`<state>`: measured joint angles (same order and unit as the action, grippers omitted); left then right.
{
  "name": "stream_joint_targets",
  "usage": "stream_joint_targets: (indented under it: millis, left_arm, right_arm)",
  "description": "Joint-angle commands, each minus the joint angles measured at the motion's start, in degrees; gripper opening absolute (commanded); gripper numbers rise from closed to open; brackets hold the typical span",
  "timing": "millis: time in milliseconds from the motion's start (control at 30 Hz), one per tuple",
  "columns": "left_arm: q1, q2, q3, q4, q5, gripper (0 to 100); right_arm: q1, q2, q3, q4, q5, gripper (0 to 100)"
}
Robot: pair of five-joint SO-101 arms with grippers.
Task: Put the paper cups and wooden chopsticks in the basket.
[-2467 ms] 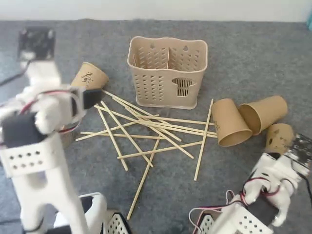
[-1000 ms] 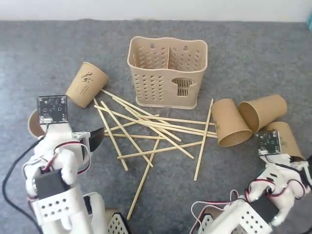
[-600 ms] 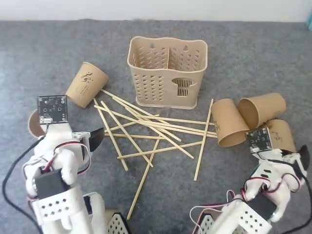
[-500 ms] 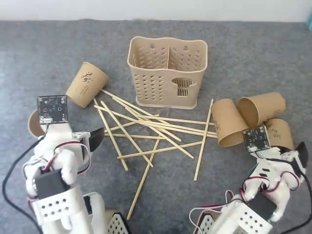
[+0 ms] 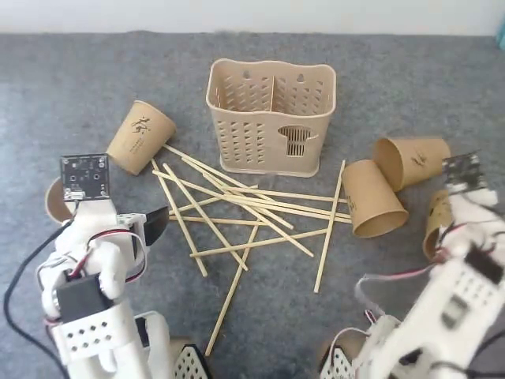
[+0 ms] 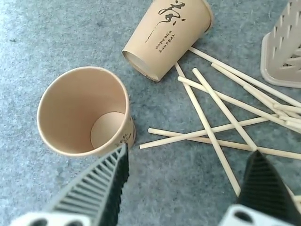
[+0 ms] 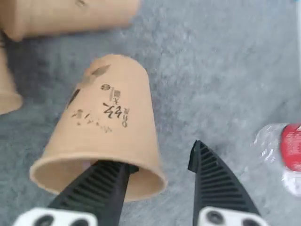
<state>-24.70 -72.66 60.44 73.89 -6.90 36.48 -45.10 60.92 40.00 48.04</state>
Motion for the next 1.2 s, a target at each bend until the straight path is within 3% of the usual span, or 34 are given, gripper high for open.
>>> stream_joint_targets:
  millis: [0,167,400,700,1033,1167]
  left_arm:
    - [0.26,-0.97,-0.75,-1.58,-0.53,37]
    - [0.26,-0.97,-0.75,-1.67,-0.35,37]
    - [0.00,-0.97,-0.40,-1.67,-0.44,37]
    - [0.00,-0.97,-0.31,-1.41,-0.44,37]
    - [0.00,-0.97,-0.22,-1.49,-0.44,37]
    - [0.00,-0.97,-0.22,-1.49,-0.44,37]
  right_arm:
    - [1.45,5.85,-10.02,2.95,-4.40,18.6]
    - [0.92,6.55,-16.18,9.36,-10.64,18.0]
    - [-3.21,7.78,-17.41,10.86,-11.87,1.7]
    - [-3.03,22.02,-22.95,8.75,-11.87,1.2]
    - [-3.12,23.60,-28.75,12.88,-12.04,1.7]
    - [-3.47,24.31,-31.38,12.35,-13.98,9.5]
